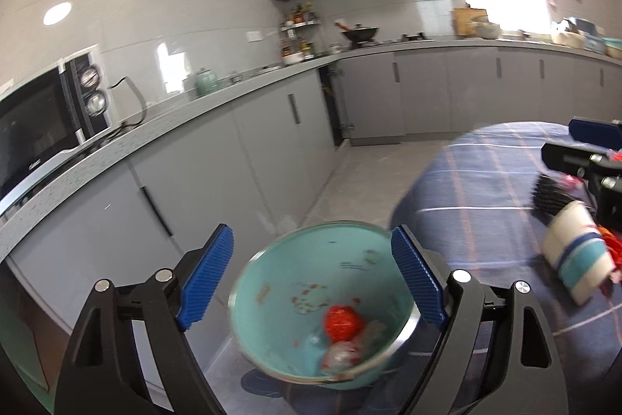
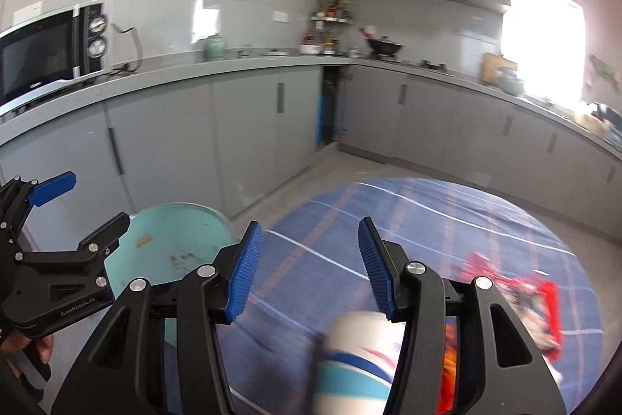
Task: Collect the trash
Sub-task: 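Return the left tool to the table and grasp the striped paper cup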
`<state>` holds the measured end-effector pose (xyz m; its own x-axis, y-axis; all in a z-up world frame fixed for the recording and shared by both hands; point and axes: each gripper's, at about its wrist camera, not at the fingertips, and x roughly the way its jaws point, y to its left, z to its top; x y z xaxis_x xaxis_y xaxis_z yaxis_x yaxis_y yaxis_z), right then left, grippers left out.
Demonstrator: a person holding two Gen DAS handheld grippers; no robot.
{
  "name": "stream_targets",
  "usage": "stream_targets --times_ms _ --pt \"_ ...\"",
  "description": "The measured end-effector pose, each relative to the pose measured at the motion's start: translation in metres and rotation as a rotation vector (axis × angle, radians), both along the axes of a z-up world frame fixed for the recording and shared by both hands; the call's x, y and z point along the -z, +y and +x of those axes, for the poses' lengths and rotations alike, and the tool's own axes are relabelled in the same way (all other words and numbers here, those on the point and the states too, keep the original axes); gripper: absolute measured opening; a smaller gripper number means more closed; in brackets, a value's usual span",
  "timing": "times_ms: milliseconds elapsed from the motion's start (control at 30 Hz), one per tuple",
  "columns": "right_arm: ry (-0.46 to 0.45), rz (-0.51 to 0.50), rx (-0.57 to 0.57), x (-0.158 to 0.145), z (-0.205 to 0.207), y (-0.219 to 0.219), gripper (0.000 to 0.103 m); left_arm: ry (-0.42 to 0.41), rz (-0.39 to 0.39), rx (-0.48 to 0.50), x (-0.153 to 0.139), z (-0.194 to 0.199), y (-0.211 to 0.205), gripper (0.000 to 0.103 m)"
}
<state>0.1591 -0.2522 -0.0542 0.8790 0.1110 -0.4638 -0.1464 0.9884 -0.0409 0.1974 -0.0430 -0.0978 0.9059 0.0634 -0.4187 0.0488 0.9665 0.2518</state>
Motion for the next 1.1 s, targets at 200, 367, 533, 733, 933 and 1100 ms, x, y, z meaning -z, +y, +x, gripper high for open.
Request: stream_targets --times_ms 200,367,533,733,933,1100 --pt "0.005 0.007 0.129 0.003 -0.036 -0.066 0.06 0.01 0.007 0.109 0.005 -0.016 -0.057 0.092" --pt "0.009 -0.019 0.231 0.016 -0.063 -0.111 0.063 0.027 -0.015 0.188 0.01 -0.027 -0.1 0.097" --pt "0.031 -0.005 0.324 0.032 -0.082 -0.15 0.064 0.058 -0.041 0.258 0.016 -0.032 -0.143 0.097" --pt "0.051 0.018 0.369 0.052 -0.094 -0.174 0.064 0.1 0.003 0.297 0.037 -0.033 -0.182 0.097" --pt "0.054 0.051 0.379 0.066 -0.099 -0.186 0.067 0.152 0.027 0.278 0.054 -0.023 -0.186 0.097" --pt "0.061 0.072 0.382 0.067 -0.097 -0.188 0.069 0.211 -0.007 0.285 0.064 -0.016 -0.183 0.095"
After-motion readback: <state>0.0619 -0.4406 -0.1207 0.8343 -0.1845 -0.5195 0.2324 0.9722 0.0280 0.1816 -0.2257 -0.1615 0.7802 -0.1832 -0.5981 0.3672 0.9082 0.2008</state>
